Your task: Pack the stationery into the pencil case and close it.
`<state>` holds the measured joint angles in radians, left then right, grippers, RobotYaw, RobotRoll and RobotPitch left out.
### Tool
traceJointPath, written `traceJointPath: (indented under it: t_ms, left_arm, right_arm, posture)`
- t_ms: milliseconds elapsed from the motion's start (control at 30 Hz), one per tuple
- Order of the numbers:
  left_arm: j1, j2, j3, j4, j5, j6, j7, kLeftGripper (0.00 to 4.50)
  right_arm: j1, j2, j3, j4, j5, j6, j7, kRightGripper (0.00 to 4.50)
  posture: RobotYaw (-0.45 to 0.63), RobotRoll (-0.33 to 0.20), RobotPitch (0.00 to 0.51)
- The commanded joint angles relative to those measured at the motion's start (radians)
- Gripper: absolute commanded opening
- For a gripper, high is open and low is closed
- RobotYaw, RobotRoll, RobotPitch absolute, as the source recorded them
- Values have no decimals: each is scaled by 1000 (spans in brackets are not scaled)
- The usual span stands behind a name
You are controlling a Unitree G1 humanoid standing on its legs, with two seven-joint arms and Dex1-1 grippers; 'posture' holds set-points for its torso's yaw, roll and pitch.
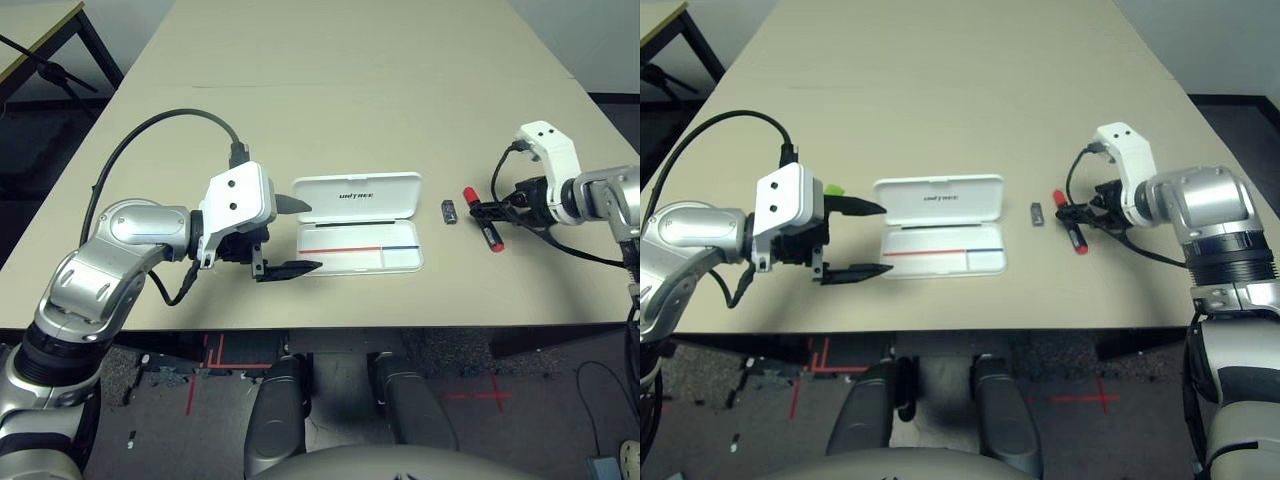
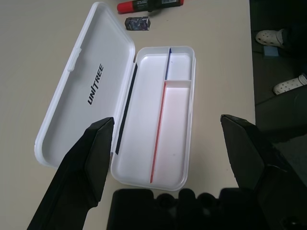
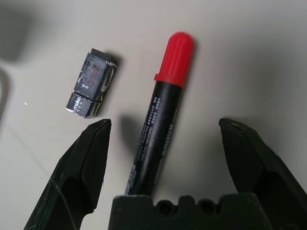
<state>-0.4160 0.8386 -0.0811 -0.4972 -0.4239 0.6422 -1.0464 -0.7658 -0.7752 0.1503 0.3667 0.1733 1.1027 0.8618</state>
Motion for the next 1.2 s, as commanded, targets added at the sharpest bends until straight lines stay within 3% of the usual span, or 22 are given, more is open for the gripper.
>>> traceJointPath:
  t_ms: [33, 267, 300, 400, 667, 867, 1200]
  left_arm:
    - [18, 10, -16, -19, 10, -12, 7, 4459]
    - [33, 16, -21, -21, 13, -22, 12, 4459]
    - [37, 17, -20, -21, 13, -24, 12, 4489]
    - [43, 19, -20, -20, 15, -29, 10, 4500]
    - [43, 24, -25, -7, 17, -45, -1, 4500]
    - [44, 28, -32, 0, 20, -55, -8, 4500]
    - [51, 41, -38, 11, 23, -67, -21, 4500]
  right_arm:
    - [16, 17, 31, 50, -22, -31, -12, 4500]
    - [22, 33, 46, 113, -49, -80, -13, 4500]
    - [22, 31, 45, 116, -50, -84, -13, 4316]
    - [22, 21, 41, 121, -54, -93, -7, 3508]
    - [8, -26, 25, 138, -71, -121, 1, 543]
    - [13, -94, 51, 88, -90, -209, 69, 488]
    - [38, -260, 82, -36, -104, -513, 362, 488]
  posture:
    - [90, 0, 142]
    - [97, 0, 141]
    - [97, 0, 141]
    - [96, 0, 141]
    - [82, 0, 146]
    - [76, 0, 153]
    - [61, 0, 163]
